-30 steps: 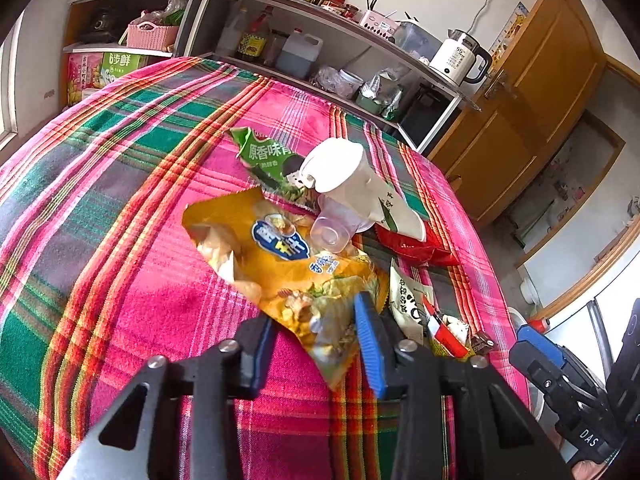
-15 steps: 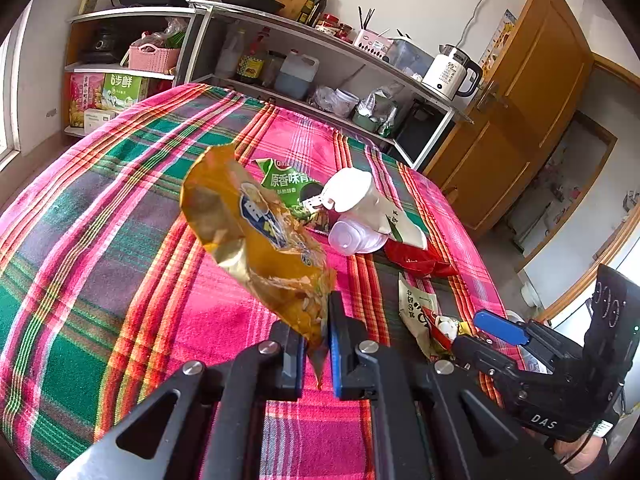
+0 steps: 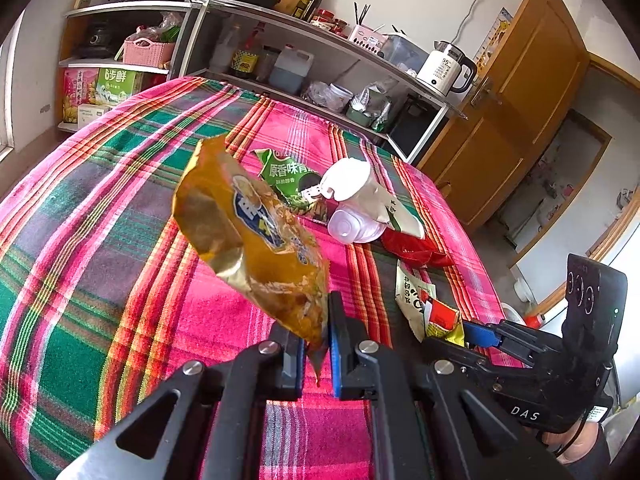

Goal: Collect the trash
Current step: 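Lift the yellow snack bag with the left tool while the right tool lifts the yellow wrapper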

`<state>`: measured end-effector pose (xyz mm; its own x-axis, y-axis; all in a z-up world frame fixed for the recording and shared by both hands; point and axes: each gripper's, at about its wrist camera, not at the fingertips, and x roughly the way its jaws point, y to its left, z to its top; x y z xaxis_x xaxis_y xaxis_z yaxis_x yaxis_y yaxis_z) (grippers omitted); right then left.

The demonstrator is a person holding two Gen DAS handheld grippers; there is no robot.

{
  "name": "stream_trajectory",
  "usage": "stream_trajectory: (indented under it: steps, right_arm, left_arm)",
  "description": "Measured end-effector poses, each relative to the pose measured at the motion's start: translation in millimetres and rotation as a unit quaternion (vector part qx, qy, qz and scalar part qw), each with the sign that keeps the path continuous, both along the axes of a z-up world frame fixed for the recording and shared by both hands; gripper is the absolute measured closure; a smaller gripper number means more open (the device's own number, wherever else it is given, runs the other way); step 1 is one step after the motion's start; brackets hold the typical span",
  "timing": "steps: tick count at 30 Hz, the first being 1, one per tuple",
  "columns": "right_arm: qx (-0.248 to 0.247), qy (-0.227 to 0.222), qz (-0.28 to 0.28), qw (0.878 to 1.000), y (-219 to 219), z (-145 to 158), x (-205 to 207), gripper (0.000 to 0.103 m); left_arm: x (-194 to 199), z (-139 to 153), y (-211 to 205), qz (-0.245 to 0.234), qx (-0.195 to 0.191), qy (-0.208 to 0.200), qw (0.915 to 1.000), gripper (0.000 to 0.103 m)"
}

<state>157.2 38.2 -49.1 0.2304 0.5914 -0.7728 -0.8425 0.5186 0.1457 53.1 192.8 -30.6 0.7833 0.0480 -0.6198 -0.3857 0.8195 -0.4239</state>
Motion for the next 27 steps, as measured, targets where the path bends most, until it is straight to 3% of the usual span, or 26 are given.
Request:
stream_trajectory:
  steps: [15, 27]
  right_arm:
    - [0.045, -0.012, -0.018, 0.999, -25, 27, -18, 0.065]
    - [0.068, -0.034, -0.076, 0.994, -70, 45, -25, 0.065]
  left_arm:
    - [-10, 15, -15, -0.013, 0.019, -0.014, 0.9996, 0.093]
    - [-7, 42, -52, -0.074, 0.037, -0.046, 0.9955, 0.094]
